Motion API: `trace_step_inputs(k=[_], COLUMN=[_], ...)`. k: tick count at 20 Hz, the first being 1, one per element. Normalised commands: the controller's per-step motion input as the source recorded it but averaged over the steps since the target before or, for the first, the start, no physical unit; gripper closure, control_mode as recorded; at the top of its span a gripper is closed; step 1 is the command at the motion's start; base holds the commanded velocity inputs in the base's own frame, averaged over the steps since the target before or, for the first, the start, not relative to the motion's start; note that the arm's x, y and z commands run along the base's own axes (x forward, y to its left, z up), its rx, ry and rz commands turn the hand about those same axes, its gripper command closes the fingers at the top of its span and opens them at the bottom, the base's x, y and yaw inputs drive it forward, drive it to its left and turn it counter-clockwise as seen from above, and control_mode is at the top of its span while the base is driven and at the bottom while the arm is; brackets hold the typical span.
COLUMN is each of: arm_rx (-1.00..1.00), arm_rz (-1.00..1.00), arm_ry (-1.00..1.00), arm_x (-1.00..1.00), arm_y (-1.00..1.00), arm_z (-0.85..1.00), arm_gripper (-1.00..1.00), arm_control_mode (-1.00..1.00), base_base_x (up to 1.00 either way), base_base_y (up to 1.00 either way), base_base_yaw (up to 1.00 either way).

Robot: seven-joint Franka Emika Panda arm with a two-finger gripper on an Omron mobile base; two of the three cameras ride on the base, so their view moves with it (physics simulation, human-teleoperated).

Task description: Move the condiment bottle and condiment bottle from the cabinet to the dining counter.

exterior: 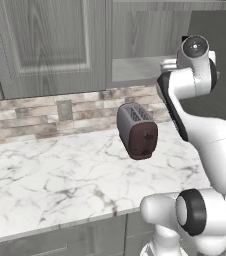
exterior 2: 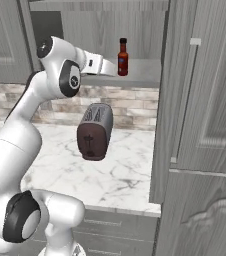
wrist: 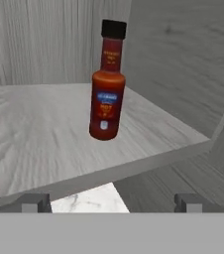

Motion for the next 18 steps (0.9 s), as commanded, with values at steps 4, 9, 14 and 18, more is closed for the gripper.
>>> trace_step_inputs(k=[4,9,14,18], arm_rx=[0.01,0.00,0.01,0.03], arm_rz=[0.00,-0.02,-0.05,-0.07], arm_ry=[0.00,0.00,0.00,-0.01], arm_x=[0.32,0.34,0.39,0.27], arm_y=[-0.01,-0.02,-0.07,-0.10], arm_z=[0.00,0.00,0.00,0.00], arm_gripper=[-1.00,-1.00,-1.00,-1.00], arm_control_mode=[-1.00,-1.00,-1.00,-1.00], base_base_x=[0.00,0.00,0.00,0.00], base_base_y=[0.00,0.00,0.00,0.00], base_base_yaw=[0.00,0.00,0.00,0.00])
